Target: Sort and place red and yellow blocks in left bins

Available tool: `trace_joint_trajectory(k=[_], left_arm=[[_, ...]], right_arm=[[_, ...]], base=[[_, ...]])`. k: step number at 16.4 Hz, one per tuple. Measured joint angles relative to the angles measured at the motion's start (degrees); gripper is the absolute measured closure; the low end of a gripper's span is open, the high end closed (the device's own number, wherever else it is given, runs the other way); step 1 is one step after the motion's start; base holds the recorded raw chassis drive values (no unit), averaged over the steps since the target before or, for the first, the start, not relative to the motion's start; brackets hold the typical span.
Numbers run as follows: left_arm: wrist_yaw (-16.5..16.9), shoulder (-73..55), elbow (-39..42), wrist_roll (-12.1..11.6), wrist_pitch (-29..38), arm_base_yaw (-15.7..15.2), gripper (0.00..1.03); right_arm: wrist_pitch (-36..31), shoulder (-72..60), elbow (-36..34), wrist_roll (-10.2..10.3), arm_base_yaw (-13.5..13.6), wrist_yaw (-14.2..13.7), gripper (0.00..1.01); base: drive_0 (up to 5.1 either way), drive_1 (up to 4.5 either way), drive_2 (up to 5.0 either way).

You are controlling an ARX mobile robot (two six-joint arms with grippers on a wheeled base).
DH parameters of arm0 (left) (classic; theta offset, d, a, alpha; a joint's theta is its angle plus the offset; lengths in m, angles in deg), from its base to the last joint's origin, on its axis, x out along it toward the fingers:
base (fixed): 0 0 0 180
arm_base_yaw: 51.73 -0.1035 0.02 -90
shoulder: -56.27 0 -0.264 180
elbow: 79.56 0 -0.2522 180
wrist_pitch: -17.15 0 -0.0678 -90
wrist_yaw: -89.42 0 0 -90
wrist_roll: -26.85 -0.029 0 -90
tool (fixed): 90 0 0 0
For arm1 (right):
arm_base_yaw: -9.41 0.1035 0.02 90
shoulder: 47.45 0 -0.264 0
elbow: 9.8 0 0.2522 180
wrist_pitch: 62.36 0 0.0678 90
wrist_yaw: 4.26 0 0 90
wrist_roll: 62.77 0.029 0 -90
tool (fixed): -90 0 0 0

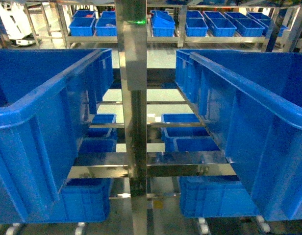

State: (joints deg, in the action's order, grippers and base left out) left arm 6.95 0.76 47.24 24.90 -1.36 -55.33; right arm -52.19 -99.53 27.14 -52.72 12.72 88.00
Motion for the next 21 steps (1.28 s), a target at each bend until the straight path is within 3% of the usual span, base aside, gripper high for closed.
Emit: trace_joint_trajectory(k=[4,7,9,11,13,16,17,19,21], left_arm=[[0.0,0.2,0.1,0.0,0.3,0.0,0.76],[0.0,0.4,0.1,0.0,0.3,0.0,0.76],[0.0,0.4,0.1,0.0,0.3,0.0,0.76],[0.0,0.4,0.1,0.0,0.3,0.0,0.76],[0.0,0.4,0.1,0.0,0.3,0.0,0.76],[0.0,0.4,0.1,0.0,0.4,0.0,0.76],[0.0,0.4,0.1,0.0,0.3,0.0,0.76],[0.0,0.4,0.1,0.0,0.3,0.0,0.76],[0.0,0.4,0.1,0.0,0.3,0.0,0.76]], right_arm=[[2.3,-1.9,3.4,0.7,-0.7,0.8,0.73],[-0.4,-12.6,18.1,1.1,-2.3,2.2,0.73],[-2.1,-22.5,22.7,0.8,-2.8,3.2,0.73],[0.2,-30.3,27.4,1.1,-3.3,5.5,0.73],[-1.7,-38.2,33.8,1.8,-3.2,6.9,0.73],[3.4,-53.5,47.7,2.3,-3.0,6.7,0.73],[5.3,-58.1,52.1,2.2,-3.0,6.6,0.73],[5.7,-66.6,60.3,-0.3,-3.6,4.3,0.73],[1.5,-66.5,59.3,-1.7,-4.1,3.7,0.57]], base=[[0.0,0.0,0.0],[0.0,0.0,0.0],[0.0,0.0,0.0],[0.0,0.0,0.0],[0.0,0.0,0.0],[0.0,0.0,0.0],[0.0,0.0,0.0],[0.0,0.0,0.0],[0.0,0.0,0.0]])
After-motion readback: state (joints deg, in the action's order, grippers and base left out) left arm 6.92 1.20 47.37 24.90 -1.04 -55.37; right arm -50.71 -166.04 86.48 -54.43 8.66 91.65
